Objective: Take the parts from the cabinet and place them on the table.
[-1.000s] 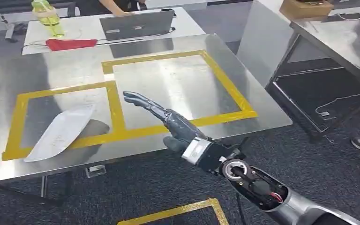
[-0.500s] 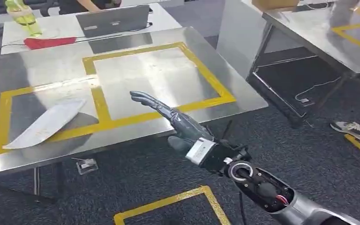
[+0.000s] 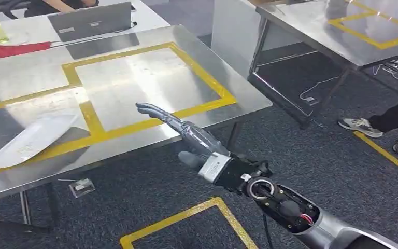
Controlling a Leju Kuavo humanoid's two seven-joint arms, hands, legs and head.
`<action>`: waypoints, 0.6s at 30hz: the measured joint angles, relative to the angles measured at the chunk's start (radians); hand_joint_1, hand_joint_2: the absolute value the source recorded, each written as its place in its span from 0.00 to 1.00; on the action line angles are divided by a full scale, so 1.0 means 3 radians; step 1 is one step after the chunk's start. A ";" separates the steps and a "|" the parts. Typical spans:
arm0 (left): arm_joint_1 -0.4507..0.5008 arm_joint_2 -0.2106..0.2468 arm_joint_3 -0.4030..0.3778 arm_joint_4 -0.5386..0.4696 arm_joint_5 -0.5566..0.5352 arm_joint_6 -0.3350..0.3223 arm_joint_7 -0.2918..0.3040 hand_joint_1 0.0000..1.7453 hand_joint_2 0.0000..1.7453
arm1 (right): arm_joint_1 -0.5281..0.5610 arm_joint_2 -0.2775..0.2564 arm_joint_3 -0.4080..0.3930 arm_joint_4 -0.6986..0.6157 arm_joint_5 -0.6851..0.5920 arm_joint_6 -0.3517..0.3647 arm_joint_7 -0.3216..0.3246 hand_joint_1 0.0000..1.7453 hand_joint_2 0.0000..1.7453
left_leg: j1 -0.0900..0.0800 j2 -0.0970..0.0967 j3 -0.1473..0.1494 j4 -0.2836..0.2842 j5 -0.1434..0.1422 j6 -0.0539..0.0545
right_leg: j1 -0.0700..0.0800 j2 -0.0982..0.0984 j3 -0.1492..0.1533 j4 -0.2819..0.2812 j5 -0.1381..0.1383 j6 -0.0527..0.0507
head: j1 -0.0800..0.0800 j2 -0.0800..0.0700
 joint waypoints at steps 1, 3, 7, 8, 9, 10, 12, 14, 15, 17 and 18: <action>0.0000 0.0000 0.0000 0.0000 0.0000 0.0000 0.0000 0.00 0.00 | 0.0000 0.0000 0.0000 0.0000 0.0000 0.0000 0.0000 0.00 0.00 | 0.0000 0.0000 0.0000 0.0000 0.0000 0.0000 | 0.0000 0.0000 0.0000 0.0000 0.0000 0.0000 | 0.0000 0.0000; 0.0000 0.0000 0.0000 0.0000 0.0000 0.0000 0.0000 0.00 0.00 | 0.0000 0.0000 0.0000 0.0000 0.0000 0.0000 0.0000 0.00 0.00 | 0.0000 0.0000 0.0000 0.0000 0.0000 0.0000 | 0.0000 0.0000 0.0000 0.0000 0.0000 0.0000 | 0.0000 0.0000; 0.0004 0.0000 -0.0001 0.0000 -0.0032 -0.0026 0.0000 0.00 0.00 | 0.0045 -0.0029 -0.0015 -0.0010 0.0017 -0.0032 -0.0003 0.00 0.00 | -0.0031 0.0121 -0.0030 -0.0014 0.0022 0.0109 | -0.0002 -0.0177 -0.0495 0.1111 -0.0556 0.0041 | 0.0093 0.0000; 0.0004 0.0001 -0.0003 0.0000 -0.0047 -0.0033 0.0000 0.00 0.00 | 0.0078 -0.0047 -0.0029 -0.0012 0.0022 -0.0050 0.0000 0.00 0.00 | -0.0049 0.0158 -0.0031 -0.0013 0.0025 0.0113 | -0.0002 -0.0184 -0.0467 0.1076 -0.0454 0.0027 | 0.0116 0.0000; 0.0003 0.0000 -0.0003 0.0000 -0.0055 -0.0038 -0.0001 0.00 0.00 | 0.0083 -0.0050 -0.0034 -0.0015 0.0025 -0.0056 0.0000 0.00 0.00 | -0.0057 0.0176 -0.0027 -0.0012 0.0025 0.0113 | 0.0002 -0.0192 -0.0335 0.0827 -0.0308 0.0008 | 0.0128 0.0000; 0.0000 -0.0001 -0.0003 0.0000 -0.0061 -0.0047 -0.0001 0.00 0.00 | 0.0087 -0.0051 -0.0041 -0.0023 0.0039 -0.0061 0.0000 0.00 0.00 | -0.0064 0.0192 -0.0019 -0.0011 0.0024 0.0112 | 0.0010 -0.0218 -0.0161 0.0488 -0.0146 -0.0017 | 0.0136 0.0000; -0.0002 -0.0005 -0.0003 0.0000 -0.0064 -0.0060 -0.0014 0.00 0.00 | 0.0089 -0.0055 -0.0056 -0.0040 0.0069 -0.0065 0.0000 0.00 0.00 | -0.0095 0.0224 -0.0024 0.0002 0.0020 0.0098 | 0.0071 -0.0377 0.0035 0.0071 -0.0065 -0.0068 | 0.0137 0.0000; 0.0000 -0.0005 -0.0004 0.0000 -0.0069 -0.0061 -0.0024 0.00 0.00 | 0.0102 -0.0060 -0.0062 -0.0048 0.0071 -0.0065 0.0003 0.00 0.00 | -0.0091 0.0263 -0.0045 0.0011 0.0030 0.0075 | 0.0072 -0.0332 0.0004 0.0057 -0.0059 -0.0077 | 0.0133 0.0000; 0.0001 -0.0005 -0.0004 0.0000 -0.0068 -0.0061 -0.0036 0.00 0.00 | 0.0115 -0.0062 -0.0069 -0.0048 0.0071 -0.0065 0.0004 0.00 0.00 | -0.0089 0.0291 -0.0039 0.0000 0.0036 0.0061 | 0.0073 -0.0302 -0.0005 0.0063 -0.0053 -0.0087 | 0.0121 0.0000; -0.0009 0.0000 -0.0004 0.0000 -0.0069 -0.0061 -0.0051 0.00 0.00 | 0.0114 -0.0062 -0.0074 -0.0060 0.0072 -0.0065 0.0004 0.00 0.00 | -0.0082 0.0261 -0.0053 0.0049 -0.0014 0.0024 | 0.0033 -0.0273 0.0006 0.0017 -0.0012 -0.0131 | 0.0106 0.0000; -0.0009 -0.0001 -0.0004 0.0000 -0.0070 -0.0062 -0.0057 0.00 0.00 | 0.0107 -0.0062 -0.0079 -0.0067 0.0074 -0.0065 0.0003 0.00 0.00 | -0.0083 0.0171 -0.0120 0.0195 -0.0126 0.0007 | 0.0031 -0.0251 -0.0004 0.0015 0.0002 -0.0150 | 0.0084 0.0000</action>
